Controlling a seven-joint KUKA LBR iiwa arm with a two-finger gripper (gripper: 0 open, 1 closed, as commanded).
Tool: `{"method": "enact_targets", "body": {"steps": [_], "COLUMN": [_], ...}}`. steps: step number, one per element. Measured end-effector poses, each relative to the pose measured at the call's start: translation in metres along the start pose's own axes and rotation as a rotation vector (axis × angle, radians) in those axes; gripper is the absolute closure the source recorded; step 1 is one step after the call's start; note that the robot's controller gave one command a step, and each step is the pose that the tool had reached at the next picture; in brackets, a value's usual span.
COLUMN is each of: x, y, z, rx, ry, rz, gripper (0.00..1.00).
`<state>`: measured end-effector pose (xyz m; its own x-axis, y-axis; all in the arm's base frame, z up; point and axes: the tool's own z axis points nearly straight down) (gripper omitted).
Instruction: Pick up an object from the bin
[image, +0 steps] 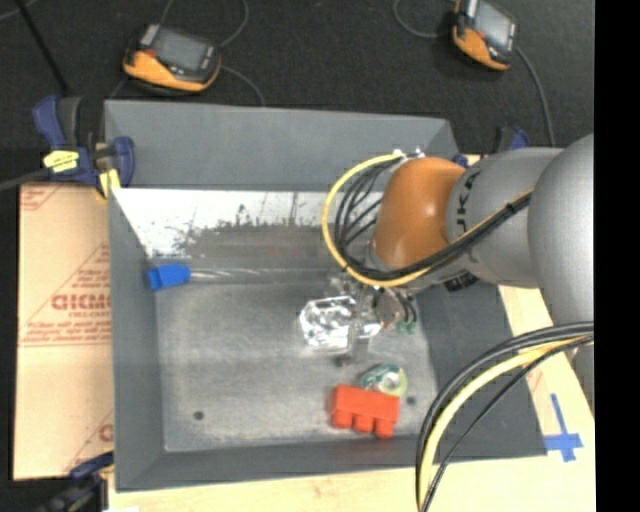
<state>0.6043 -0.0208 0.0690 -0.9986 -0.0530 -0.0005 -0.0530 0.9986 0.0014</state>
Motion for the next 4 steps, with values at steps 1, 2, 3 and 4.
{"method": "enact_targets", "body": {"steps": [1,2,3,4], "x": [-0.001,-0.002,-0.003,-0.004], "y": [-0.001,-0.001,-0.003,-0.004], "z": [-0.001,-0.002,-0.042,-0.09], "rx": [0.001,0.001,0.004,0.004], "ry": [-0.003,-0.005,-0.005,-0.006], "rz": [-0.002,-0.004,-0.006,-0.005], "gripper": [0.0,1.0,1.0,1.0]}}
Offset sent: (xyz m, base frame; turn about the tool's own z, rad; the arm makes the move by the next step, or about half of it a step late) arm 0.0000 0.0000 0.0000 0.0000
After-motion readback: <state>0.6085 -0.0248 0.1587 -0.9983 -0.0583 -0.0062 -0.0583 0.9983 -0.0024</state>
